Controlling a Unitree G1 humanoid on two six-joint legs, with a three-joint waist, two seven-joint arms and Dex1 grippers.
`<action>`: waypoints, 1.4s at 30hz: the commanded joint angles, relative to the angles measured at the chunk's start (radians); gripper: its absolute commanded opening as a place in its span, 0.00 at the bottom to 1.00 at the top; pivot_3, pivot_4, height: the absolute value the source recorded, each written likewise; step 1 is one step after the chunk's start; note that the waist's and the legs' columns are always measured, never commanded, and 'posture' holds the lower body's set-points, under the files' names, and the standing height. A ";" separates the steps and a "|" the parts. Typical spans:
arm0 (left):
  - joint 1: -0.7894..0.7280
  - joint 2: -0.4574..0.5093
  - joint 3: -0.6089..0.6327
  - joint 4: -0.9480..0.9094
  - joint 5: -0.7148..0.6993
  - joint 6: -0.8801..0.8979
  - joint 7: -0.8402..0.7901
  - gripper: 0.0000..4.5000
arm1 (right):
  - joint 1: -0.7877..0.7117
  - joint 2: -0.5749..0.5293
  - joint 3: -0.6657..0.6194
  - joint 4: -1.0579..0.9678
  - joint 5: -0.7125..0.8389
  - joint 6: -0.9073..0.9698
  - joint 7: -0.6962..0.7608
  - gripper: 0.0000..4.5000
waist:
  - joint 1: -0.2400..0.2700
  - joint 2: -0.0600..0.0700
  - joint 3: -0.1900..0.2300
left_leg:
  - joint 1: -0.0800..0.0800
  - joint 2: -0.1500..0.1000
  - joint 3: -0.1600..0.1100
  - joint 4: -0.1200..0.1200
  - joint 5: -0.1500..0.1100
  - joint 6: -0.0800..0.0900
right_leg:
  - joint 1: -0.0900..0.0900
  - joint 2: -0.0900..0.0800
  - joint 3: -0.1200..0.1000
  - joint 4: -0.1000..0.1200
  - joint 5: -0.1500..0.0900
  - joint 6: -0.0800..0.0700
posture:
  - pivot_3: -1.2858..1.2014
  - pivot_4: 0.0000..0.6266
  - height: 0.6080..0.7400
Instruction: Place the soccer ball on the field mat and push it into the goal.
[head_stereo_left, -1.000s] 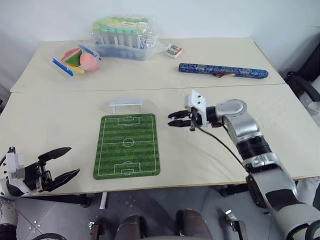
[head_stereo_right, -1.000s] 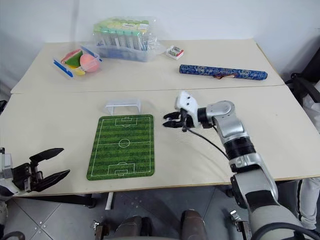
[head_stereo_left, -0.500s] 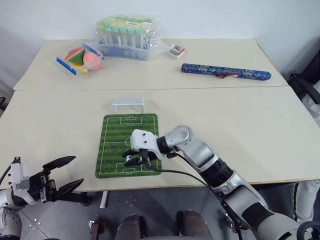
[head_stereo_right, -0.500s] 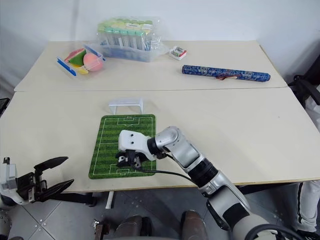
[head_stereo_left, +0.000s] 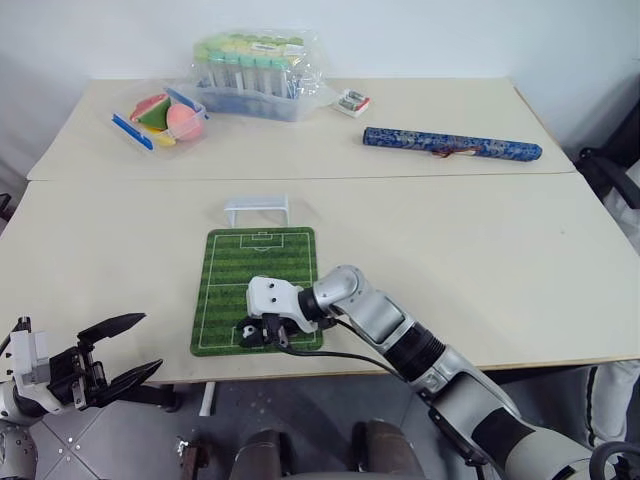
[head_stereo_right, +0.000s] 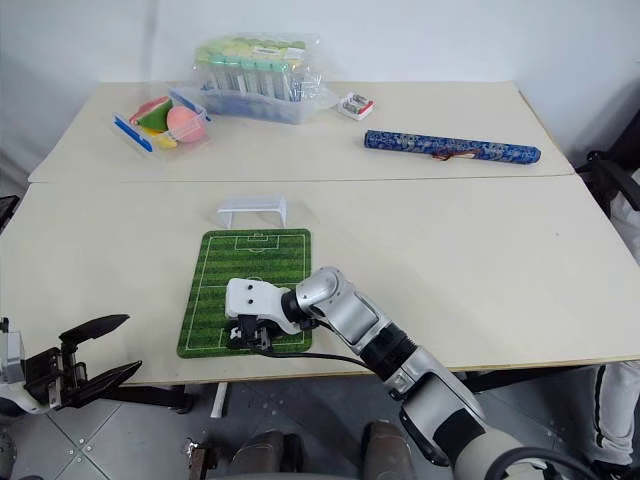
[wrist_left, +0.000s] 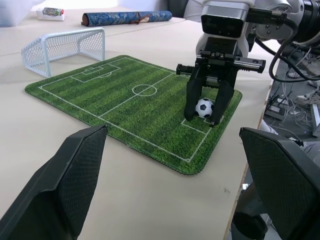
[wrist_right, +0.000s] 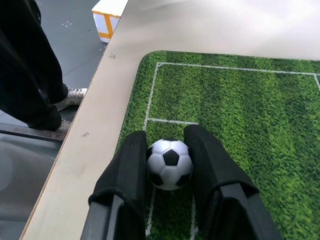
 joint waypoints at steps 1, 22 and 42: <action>-0.007 0.007 0.015 -0.007 -0.014 -0.002 -0.023 1.00 | 0.000 -0.003 0.002 -0.002 -0.008 -0.010 0.006 0.39 | 0.000 0.000 0.000 | 0.000 0.000 0.000 0.000 0.000 0.000 | 0.000 0.000 0.000 0.000 0.000 0.000 | 0.52 0.24 1.00; -0.032 0.008 0.010 0.003 -0.010 0.004 -0.027 1.00 | -0.038 0.008 -0.061 -0.156 0.044 0.031 0.023 0.67 | 0.000 0.000 0.000 | 0.000 0.000 0.000 0.000 0.000 0.000 | 0.000 0.000 0.000 0.000 0.000 0.000 | 0.52 0.24 1.00; 0.103 0.123 0.002 -0.037 -0.101 0.081 -0.114 1.00 | 0.130 -0.056 -0.007 -0.315 0.158 0.257 0.002 0.02 | 0.001 -0.004 0.000 | -0.001 0.001 0.000 -0.001 -0.001 -0.001 | -0.002 0.000 -0.001 0.000 -0.001 -0.001 | 0.52 0.24 1.00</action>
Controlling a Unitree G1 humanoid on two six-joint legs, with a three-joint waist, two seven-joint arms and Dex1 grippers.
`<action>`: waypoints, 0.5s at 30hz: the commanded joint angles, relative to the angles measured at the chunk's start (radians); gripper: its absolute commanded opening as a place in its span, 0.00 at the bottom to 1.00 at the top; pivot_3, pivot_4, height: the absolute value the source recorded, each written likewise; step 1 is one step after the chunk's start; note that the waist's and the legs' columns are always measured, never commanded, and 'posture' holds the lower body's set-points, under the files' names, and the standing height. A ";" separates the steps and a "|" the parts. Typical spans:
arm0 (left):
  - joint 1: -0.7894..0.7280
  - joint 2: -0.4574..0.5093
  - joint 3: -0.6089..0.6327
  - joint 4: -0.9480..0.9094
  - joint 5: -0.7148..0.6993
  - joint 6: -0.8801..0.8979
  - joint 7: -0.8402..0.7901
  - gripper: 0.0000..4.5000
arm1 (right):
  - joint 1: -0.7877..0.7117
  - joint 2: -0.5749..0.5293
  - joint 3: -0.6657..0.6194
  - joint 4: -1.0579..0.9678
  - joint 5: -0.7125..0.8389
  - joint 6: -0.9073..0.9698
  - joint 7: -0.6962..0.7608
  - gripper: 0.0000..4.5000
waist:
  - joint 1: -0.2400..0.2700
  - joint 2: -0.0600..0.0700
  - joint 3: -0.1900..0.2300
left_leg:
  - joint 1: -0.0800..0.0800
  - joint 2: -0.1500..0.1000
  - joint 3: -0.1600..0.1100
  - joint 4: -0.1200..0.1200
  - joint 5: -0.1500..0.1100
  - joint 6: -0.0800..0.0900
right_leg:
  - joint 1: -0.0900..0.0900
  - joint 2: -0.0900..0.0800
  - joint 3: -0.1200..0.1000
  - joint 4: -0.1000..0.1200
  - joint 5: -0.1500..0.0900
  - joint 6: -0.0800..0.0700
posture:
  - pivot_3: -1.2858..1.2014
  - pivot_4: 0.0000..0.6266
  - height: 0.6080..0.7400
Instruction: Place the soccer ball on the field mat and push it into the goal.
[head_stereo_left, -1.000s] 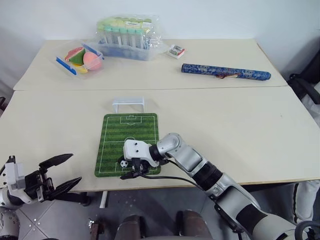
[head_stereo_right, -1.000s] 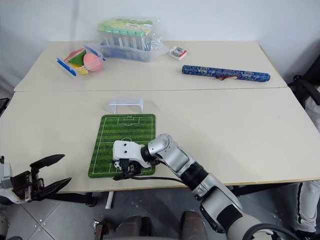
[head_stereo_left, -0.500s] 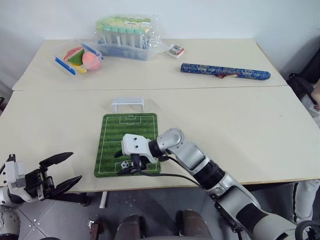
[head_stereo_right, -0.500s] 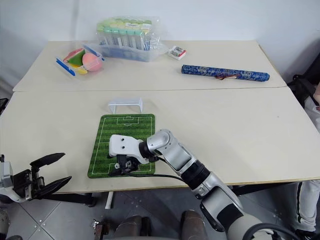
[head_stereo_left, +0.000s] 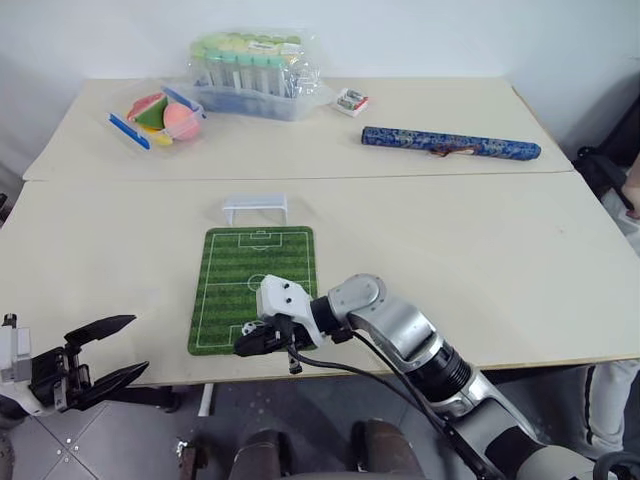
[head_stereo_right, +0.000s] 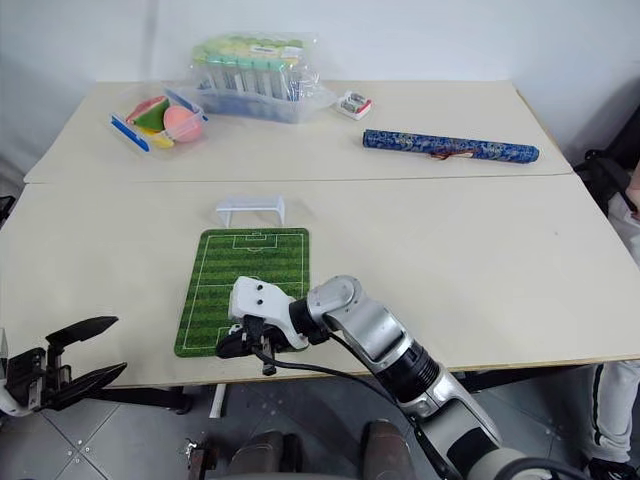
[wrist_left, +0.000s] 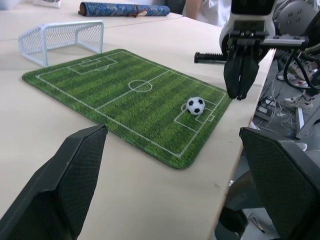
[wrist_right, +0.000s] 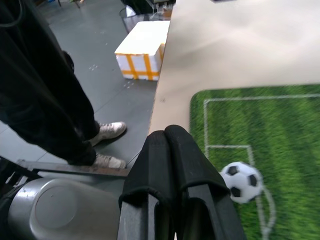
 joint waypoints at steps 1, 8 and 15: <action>0.034 0.044 0.012 -0.014 -0.028 -0.018 -0.112 1.00 | 0.007 0.005 0.023 0.034 -0.008 -0.051 -0.007 0.02 | 0.000 -0.002 0.000 | 0.000 0.000 0.000 0.000 0.000 0.000 | 0.000 0.000 0.000 0.000 0.000 0.000 | 0.52 0.24 1.00; 0.068 0.106 0.022 0.006 -0.060 -0.037 -0.112 1.00 | -0.058 0.040 -0.006 0.183 -0.028 -0.126 -0.042 0.02 | 0.000 -0.002 0.000 | 0.000 0.000 0.001 0.000 0.000 0.000 | -0.001 0.000 0.001 0.000 0.000 0.000 | 0.52 0.24 1.00; 0.027 0.141 0.053 0.033 -0.076 -0.028 -0.112 1.00 | -0.296 0.074 -0.184 0.446 -0.032 -0.252 -0.155 0.02 | -0.003 -0.002 0.001 | -0.001 0.000 0.003 0.000 0.000 0.000 | -0.003 0.000 0.001 0.001 0.000 -0.001 | 0.52 0.24 1.00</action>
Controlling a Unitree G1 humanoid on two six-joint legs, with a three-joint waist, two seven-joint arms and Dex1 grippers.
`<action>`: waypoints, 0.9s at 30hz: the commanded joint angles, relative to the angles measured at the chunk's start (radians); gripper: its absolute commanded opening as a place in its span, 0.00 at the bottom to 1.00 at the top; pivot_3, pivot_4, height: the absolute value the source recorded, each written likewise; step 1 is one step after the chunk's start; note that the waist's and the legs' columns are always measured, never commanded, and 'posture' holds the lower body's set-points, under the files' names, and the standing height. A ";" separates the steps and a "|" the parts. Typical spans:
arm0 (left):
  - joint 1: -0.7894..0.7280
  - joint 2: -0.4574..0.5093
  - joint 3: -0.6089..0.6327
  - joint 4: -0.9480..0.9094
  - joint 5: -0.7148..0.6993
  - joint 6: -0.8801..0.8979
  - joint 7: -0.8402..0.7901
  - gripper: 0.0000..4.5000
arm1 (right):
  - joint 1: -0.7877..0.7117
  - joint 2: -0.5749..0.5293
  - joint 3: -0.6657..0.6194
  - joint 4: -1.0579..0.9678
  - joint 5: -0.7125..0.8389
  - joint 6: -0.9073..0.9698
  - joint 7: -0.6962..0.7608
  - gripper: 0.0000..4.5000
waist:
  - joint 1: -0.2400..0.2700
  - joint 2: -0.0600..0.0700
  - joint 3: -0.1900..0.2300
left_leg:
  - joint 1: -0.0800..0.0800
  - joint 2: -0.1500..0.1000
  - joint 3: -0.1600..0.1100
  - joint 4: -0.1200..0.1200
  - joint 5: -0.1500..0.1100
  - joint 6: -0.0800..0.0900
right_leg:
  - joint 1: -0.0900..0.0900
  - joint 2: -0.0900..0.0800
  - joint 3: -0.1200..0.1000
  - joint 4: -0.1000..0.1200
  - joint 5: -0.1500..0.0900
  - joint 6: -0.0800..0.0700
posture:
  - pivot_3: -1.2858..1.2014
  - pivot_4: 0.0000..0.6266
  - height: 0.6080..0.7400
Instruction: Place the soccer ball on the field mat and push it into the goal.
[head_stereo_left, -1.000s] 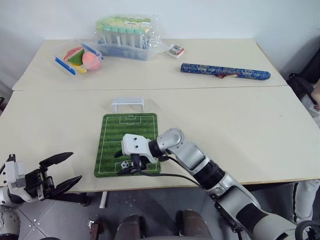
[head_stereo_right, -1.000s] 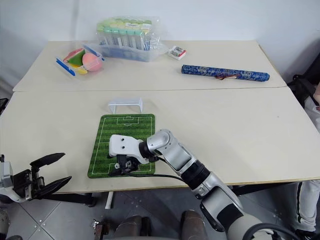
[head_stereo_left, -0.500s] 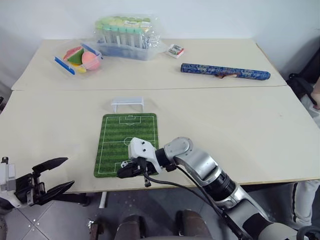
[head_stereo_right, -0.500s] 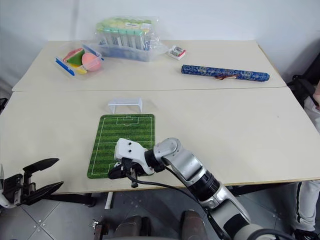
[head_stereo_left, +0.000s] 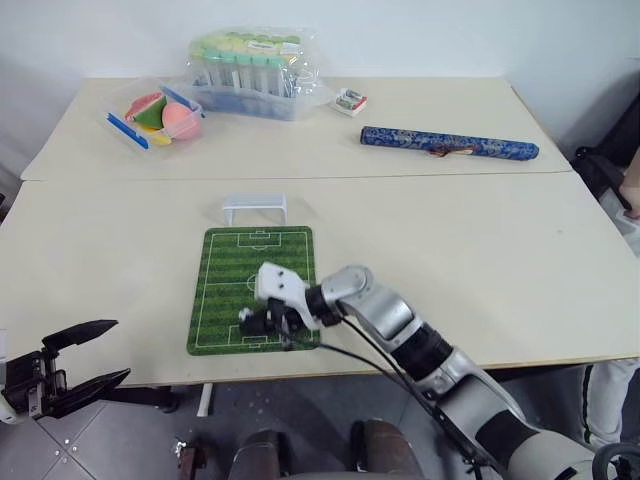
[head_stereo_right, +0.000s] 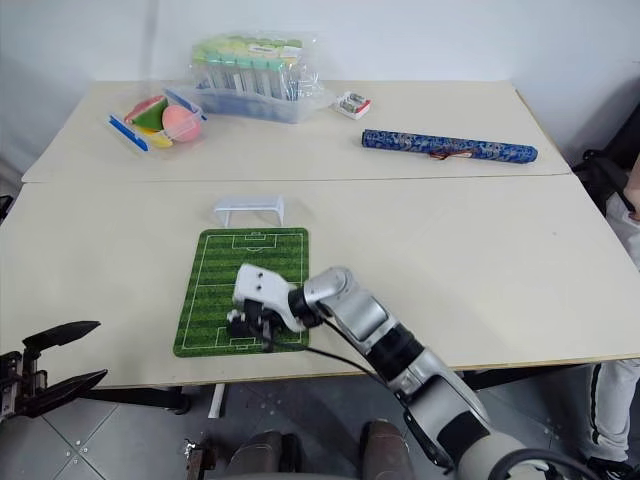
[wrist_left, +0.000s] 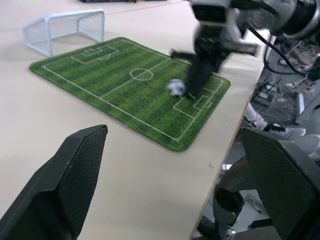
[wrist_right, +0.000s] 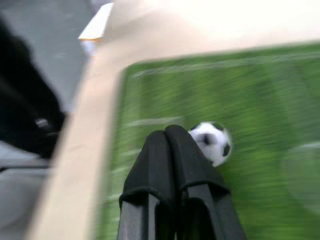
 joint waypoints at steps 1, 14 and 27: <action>-0.018 0.027 0.043 0.015 -0.023 -0.001 -0.112 1.00 | -0.120 0.013 -0.123 0.095 0.008 -0.076 -0.064 0.02 | -0.001 0.000 0.000 | 0.000 0.000 0.001 0.000 0.000 0.000 | -0.001 0.000 0.000 0.000 0.000 0.000 | 0.52 0.24 1.00; -0.164 0.006 0.086 0.028 0.001 0.065 -0.011 1.00 | -0.228 -0.138 -0.337 0.159 0.043 -0.147 -0.068 0.02 | -0.015 -0.001 0.000 | -0.003 -0.002 0.002 -0.005 0.000 -0.001 | -0.008 0.000 -0.001 0.007 0.000 0.000 | 0.52 0.24 1.00; -0.062 0.028 0.230 -0.117 0.028 0.309 0.267 1.00 | -0.006 -0.525 -0.378 0.130 0.084 -0.264 0.317 0.61 | -0.026 -0.001 0.006 | -0.001 0.000 0.007 -0.005 -0.001 -0.001 | -0.008 -0.001 -0.001 0.004 0.000 0.000 | 0.52 0.24 1.00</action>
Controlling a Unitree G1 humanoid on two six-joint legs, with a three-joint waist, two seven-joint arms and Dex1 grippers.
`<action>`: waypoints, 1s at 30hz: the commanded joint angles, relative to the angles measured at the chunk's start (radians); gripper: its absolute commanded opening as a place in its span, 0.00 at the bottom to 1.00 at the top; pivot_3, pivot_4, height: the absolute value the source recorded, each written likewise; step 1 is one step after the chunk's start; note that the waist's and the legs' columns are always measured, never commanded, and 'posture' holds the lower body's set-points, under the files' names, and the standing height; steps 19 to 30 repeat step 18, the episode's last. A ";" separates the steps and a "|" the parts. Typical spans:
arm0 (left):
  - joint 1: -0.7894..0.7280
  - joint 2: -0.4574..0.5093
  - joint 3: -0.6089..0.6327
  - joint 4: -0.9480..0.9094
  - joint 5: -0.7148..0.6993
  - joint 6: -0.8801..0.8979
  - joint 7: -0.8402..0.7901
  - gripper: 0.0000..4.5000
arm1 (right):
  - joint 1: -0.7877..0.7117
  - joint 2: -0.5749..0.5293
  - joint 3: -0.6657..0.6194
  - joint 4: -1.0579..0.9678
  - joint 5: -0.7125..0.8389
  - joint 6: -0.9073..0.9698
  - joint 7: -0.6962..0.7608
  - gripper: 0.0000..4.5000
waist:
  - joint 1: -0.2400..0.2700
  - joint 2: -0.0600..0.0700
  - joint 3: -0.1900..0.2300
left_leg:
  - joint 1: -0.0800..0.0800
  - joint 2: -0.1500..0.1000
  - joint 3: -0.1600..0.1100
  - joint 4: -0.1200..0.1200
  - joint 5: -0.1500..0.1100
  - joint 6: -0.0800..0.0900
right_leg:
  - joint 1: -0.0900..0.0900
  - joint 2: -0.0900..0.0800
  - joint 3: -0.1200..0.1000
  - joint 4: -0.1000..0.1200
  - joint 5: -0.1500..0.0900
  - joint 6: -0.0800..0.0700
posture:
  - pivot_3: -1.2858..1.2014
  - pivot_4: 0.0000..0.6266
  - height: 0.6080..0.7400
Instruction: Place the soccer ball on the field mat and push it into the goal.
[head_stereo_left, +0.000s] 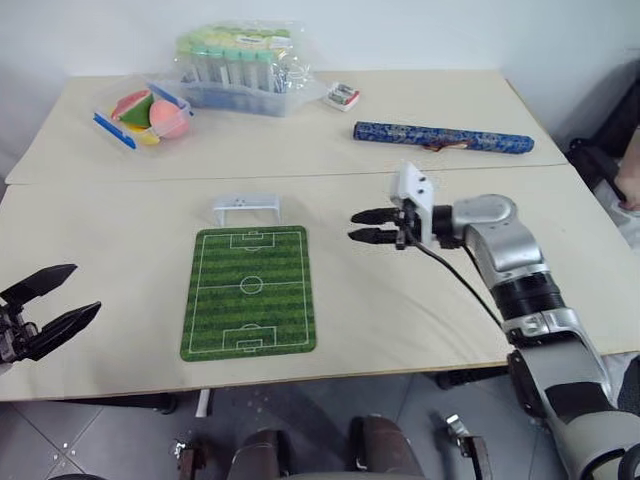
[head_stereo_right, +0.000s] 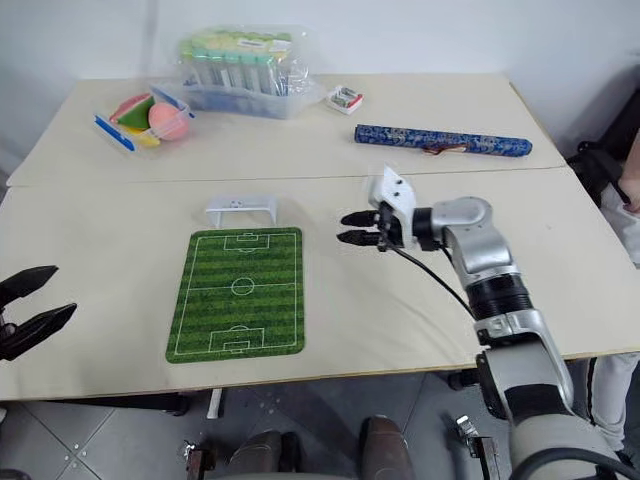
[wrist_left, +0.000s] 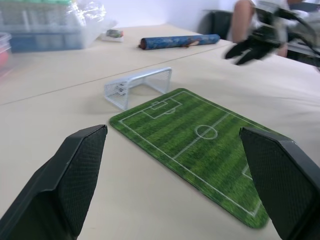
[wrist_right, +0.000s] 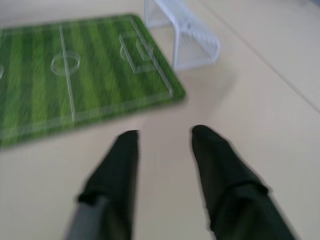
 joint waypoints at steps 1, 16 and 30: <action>0.070 0.021 0.076 -0.066 0.022 0.050 0.054 1.00 | 0.028 -0.070 -0.037 0.003 0.021 -0.039 0.079 0.69 | 0.000 0.000 0.000 | 0.001 0.000 0.002 0.000 0.000 0.000 | 0.000 0.000 0.000 0.000 0.000 0.000 | 0.52 0.24 1.00; 0.223 -0.038 0.207 -0.136 0.062 0.043 0.117 1.00 | 0.185 -0.133 -0.088 -0.055 0.068 -0.077 0.128 0.99 | 0.015 -0.001 0.001 | 0.003 0.002 0.011 0.005 -0.001 0.002 | 0.000 -0.001 0.008 -0.003 0.000 0.000 | 0.52 0.24 1.00; 0.212 -0.045 0.206 -0.133 0.067 0.038 0.130 1.00 | 0.208 -0.124 -0.099 -0.089 0.078 -0.061 0.094 0.99 | 0.018 -0.001 0.001 | 0.002 0.002 0.011 0.005 -0.002 0.002 | 0.000 -0.001 0.008 -0.003 0.000 0.000 | 0.52 0.24 1.00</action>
